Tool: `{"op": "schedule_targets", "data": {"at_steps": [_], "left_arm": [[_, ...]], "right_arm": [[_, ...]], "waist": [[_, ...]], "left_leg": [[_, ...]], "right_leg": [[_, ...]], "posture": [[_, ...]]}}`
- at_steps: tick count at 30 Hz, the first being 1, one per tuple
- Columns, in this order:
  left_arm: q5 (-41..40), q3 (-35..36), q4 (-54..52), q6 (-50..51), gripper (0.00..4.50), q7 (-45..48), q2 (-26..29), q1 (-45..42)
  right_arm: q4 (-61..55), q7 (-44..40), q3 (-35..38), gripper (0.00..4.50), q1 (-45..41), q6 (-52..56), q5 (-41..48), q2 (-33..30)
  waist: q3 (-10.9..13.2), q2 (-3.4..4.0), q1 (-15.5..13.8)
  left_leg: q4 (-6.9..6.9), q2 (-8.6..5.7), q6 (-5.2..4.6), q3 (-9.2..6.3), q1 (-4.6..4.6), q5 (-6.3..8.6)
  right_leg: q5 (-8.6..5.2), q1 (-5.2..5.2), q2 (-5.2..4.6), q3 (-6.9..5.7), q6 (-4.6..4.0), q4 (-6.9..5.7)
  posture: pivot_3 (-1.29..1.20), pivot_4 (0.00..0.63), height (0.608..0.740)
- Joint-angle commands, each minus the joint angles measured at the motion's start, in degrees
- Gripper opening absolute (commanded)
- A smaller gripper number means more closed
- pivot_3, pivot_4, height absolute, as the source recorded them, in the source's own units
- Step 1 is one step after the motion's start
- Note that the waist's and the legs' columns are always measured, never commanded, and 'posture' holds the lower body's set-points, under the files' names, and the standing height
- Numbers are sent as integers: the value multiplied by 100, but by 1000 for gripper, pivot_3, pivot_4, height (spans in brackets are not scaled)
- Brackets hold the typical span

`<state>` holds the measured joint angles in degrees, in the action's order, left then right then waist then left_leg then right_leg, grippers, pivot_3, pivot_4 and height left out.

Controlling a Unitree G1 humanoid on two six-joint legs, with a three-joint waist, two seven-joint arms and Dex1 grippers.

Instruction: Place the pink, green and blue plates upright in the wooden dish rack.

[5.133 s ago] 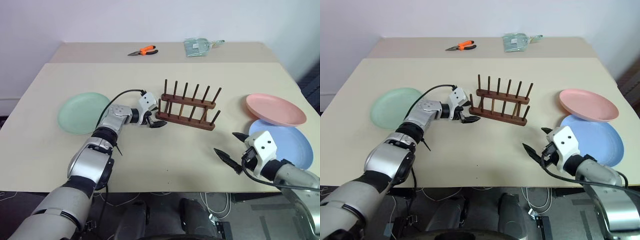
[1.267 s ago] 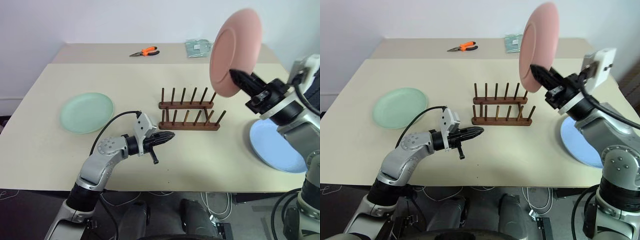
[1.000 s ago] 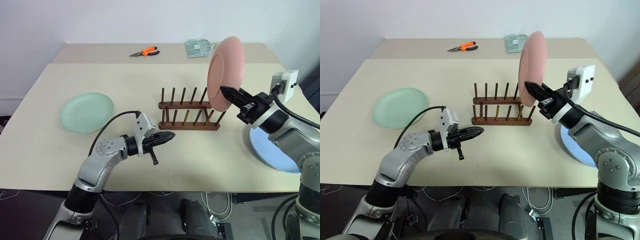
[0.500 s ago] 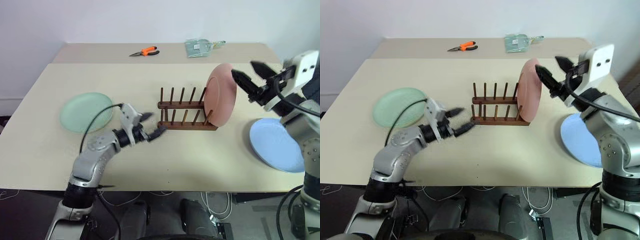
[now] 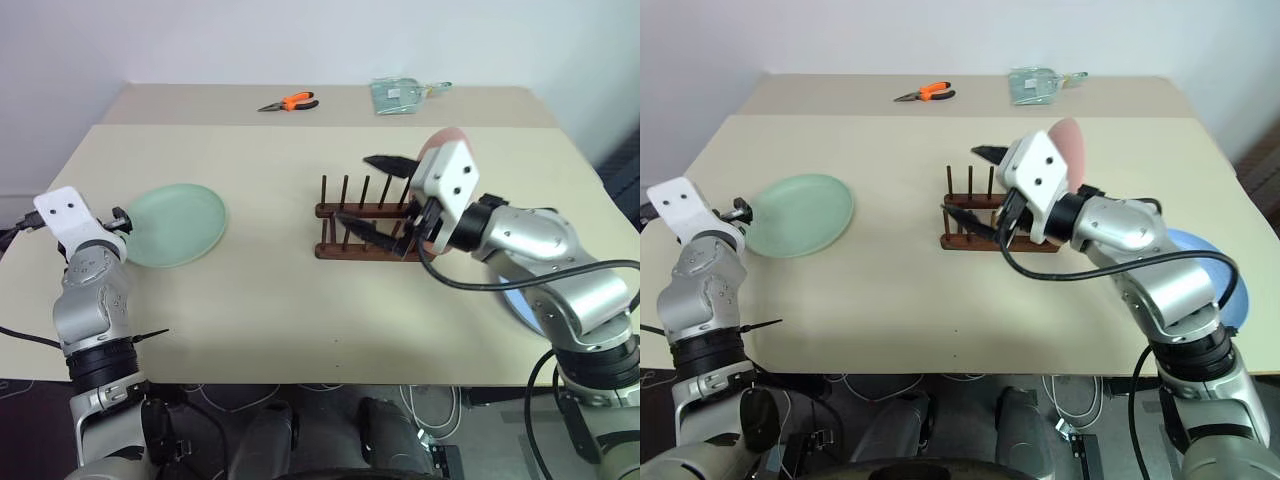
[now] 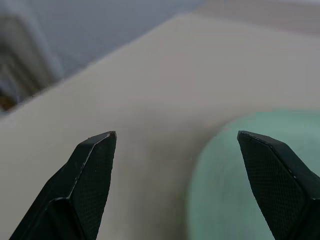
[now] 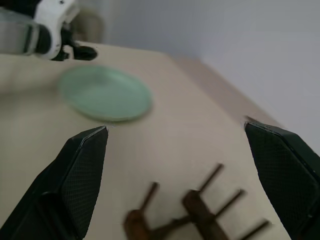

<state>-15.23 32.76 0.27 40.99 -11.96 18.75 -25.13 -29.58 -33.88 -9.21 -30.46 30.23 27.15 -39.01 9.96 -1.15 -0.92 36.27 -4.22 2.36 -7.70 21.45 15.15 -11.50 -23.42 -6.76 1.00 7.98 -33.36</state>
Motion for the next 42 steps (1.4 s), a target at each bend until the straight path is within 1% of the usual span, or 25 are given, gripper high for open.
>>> {"op": "schedule_targets", "data": {"at_steps": [1, 3, 6, 8, 9, 12, 13, 14, 16, 19, 21, 23, 27, 28, 30, 34, 37, 40, 42], "left_arm": [[-803, 627, -442, 872, 3971, -217, -420, -103], [-1117, 928, -500, 1185, 3971, -359, -640, -183], [-1812, 1618, -423, 1223, 3154, -783, -1096, -561], [-2004, 1769, -321, 1250, 2245, -917, -1162, -718], [-2016, 1731, -277, 1236, 1646, -932, -1145, -747], [-2037, 1407, -269, 1100, 126, -688, -1029, -741], [-1921, 997, -425, 866, 49, -252, -882, -691], [-1772, 593, -587, 631, 49, 131, -731, -646], [-1619, -65, -916, 141, 49, 795, -528, -691], [-1650, -672, -1297, -159, 49, 1280, -387, -936], [-1600, -1033, -1442, -223, 49, 1514, -267, -1071], [-1609, -1377, -1575, -150, 49, 1680, -191, -1237], [-1881, -1654, -1815, 59, 49, 1755, -303, -1475], [-2010, -1688, -1903, 145, 12, 1718, -392, -1532], [-2240, -1700, -2045, 267, 0, 1651, -551, -1579], [-2368, -1680, -2165, 415, 0, 1494, -660, -1519], [-2436, -1590, -2148, 471, 0, 1425, -666, -1469], [-2614, -1356, -2079, 343, 1125, 1343, -777, -1531], [-2681, -1000, -1896, 21, 2112, 1027, -906, -1767]], "right_arm": [[-123, -124, -37, 4437, 60, -270, -296, 76], [-85, -173, -46, 4437, 84, -315, -387, 124], [-10, -207, -52, 4500, 156, -414, -609, 148], [15, -224, -62, 4500, 197, -456, -732, 169], [10, -259, -57, 4500, 218, -419, -727, 182], [-56, -392, -3, 4500, 253, -216, -573, 203], [-89, -421, 12, 4500, 246, -161, -540, 204], [-117, -454, 4, 4500, 232, -135, -557, 190], [-107, -455, -174, 4500, 130, -346, -961, 123], [87, -434, -584, 4500, -156, -848, -1750, 151], [367, -362, -883, 4500, -403, -1156, -2319, 232], [884, -133, -1278, 4500, -721, -1700, -3189, 299], [1833, 352, -1583, 4500, -1186, -2271, -4198, 639], [2107, 465, -1697, 4241, -1287, -2445, -4505, 683], [2499, 576, -1882, 3575, -1351, -2747, -4983, 703], [2724, 723, -1816, 1609, -1268, -3002, -5370, 772], [2701, 798, -1680, 20, -1231, -3099, -5515, 789], [2661, 960, -1551, 0, -1211, -3300, -5655, 799], [2540, 1038, -1396, 0, -1152, -3347, -5580, 869]], "waist": [[-2, -4, 5], [-1, -7, 24], [1, -11, 19], [0, -13, 23], [2, -17, 24], [3, -19, 25], [4, -21, 24], [7, -26, 25], [15, -41, 19], [16, -42, 21], [16, -42, 29], [15, -41, 58], [16, -41, 157], [16, -41, 171], [17, -42, 167], [17, -41, 169], [17, -41, 173], [17, -41, 164], [19, -45, 147]], "left_leg": [[0, 0, 1, -2, -1, 0], [-1, 0, 2, -1, -3, 0], [-5, 4, 9, -2, -7, -5], [-4, 4, 12, -4, -6, -6], [-4, 3, 12, -2, -6, -6], [-5, 3, 12, -2, -6, -6], [-5, 3, 12, -2, -6, -6], [-5, 3, 13, -2, -5, -6], [-5, 3, 15, -1, -4, -8], [-3, 0, 15, 5, 0, -7], [-5, 1, 15, 5, -2, -8], [-7, 2, 15, 7, -6, -8], [-14, 5, 18, 6, -6, -10], [-14, 5, 18, 6, -5, -10], [-14, 4, 19, 6, -2, -11], [-15, 4, 24, 6, -3, -14], [-14, 4, 23, 7, -3, -13], [-13, 4, 23, 6, -3, -13], [-11, 3, 23, 5, -2, -13]], "right_leg": [[0, 2, 0, 0, 0, 0], [0, 1, 0, 0, 0, -2], [-1, -3, 5, -1, 0, -12], [-1, -2, 5, -3, 0, -11], [-1, -2, 5, -3, 0, -11], [-1, -2, 5, -2, -1, -11], [0, -2, 5, -3, -1, -11], [0, -3, 5, -3, -1, -11], [1, -4, 7, -3, -5, -11], [3, -3, 4, 1, -7, -3], [4, -3, 4, 1, -8, -2], [3, -3, 4, 1, -8, -3], [3, -9, 7, 1, -8, -7], [3, -11, 6, 2, -9, -9], [4, -15, 6, 4, -9, -9], [4, -14, 7, 5, -9, -9], [4, -14, 8, 7, -9, -9], [4, -13, 9, 7, -8, -8], [4, -11, 9, 7, -9, -7]], "posture": [[0, 150, 740], [0, 150, 740], [0, 150, 740], [0, 150, 740], [0, 150, 740], [0, 150, 740], [0, 150, 740], [0, 150, 740], [0, 150, 740], [0, 150, 740], [0, 150, 740], [0, 150, 740], [0, 150, 740], [0, 150, 740], [0, 150, 740], [0, 150, 740], [0, 150, 740], [0, 150, 740], [0, 150, 740]]}}
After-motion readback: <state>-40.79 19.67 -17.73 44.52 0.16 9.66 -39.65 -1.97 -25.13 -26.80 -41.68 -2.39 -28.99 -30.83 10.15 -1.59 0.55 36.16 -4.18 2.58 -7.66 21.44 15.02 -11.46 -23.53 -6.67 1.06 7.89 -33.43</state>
